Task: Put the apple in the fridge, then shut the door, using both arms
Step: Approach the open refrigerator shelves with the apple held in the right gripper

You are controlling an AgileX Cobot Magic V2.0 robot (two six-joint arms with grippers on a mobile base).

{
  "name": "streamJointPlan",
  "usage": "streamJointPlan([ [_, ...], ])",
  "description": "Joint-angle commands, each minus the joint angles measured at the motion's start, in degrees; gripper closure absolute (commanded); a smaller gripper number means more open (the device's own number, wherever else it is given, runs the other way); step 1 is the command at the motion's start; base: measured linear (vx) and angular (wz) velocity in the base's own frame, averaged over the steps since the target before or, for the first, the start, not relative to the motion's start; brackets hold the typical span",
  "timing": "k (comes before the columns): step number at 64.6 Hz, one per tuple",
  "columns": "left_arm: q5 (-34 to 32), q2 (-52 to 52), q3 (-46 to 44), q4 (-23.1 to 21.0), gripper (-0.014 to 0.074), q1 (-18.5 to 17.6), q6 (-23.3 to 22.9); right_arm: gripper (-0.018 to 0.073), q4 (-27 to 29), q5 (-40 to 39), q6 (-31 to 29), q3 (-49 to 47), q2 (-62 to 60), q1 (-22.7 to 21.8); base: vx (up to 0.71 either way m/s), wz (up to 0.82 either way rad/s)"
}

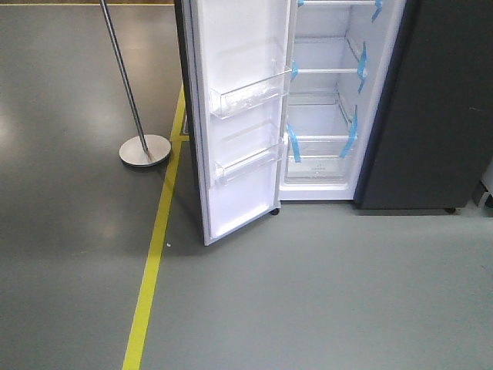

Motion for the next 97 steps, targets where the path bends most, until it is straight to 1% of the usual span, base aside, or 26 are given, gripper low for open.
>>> streamJointPlan([
  [1, -4.5, -0.8, 1.1, -0.1, 0.0601, -0.5, -0.1, 0.0543, 0.1, -3.8, -0.1, -1.6, 0.0, -0.1, 0.08, 0.01],
  [97, -4.5, -0.8, 1.1, -0.1, 0.0601, -0.5, -0.1, 0.0543, 0.1, -3.8, -0.1, -1.6, 0.0, -0.1, 0.09, 0.01],
])
